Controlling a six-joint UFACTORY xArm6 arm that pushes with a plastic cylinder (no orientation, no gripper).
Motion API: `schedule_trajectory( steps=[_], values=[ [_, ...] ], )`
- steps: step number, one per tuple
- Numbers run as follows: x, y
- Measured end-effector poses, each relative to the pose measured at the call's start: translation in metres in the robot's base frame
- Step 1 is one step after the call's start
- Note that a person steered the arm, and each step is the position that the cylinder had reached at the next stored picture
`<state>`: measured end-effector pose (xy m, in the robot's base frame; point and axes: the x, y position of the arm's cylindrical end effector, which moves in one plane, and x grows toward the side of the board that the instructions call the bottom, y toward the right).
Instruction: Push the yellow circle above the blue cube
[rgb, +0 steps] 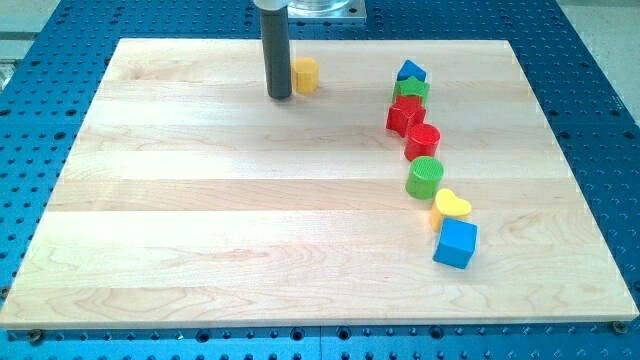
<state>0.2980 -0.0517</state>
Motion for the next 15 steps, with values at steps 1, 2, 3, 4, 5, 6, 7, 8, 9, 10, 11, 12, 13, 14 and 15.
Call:
schedule_trajectory(
  steps=[1, 2, 3, 4, 5, 6, 7, 8, 9, 10, 11, 12, 13, 14, 15],
  values=[
    [-0.024, 0.017],
    [-0.024, 0.057],
    [-0.024, 0.093],
    [-0.02, 0.086],
    [-0.002, 0.081],
    [-0.011, 0.093],
    [-0.03, 0.117],
    [-0.054, 0.132],
    [-0.064, 0.133],
    [-0.064, 0.13],
    [-0.036, 0.115],
    [-0.03, 0.127],
    [-0.034, 0.151],
    [-0.037, 0.147],
    [-0.039, 0.092]
  ],
)
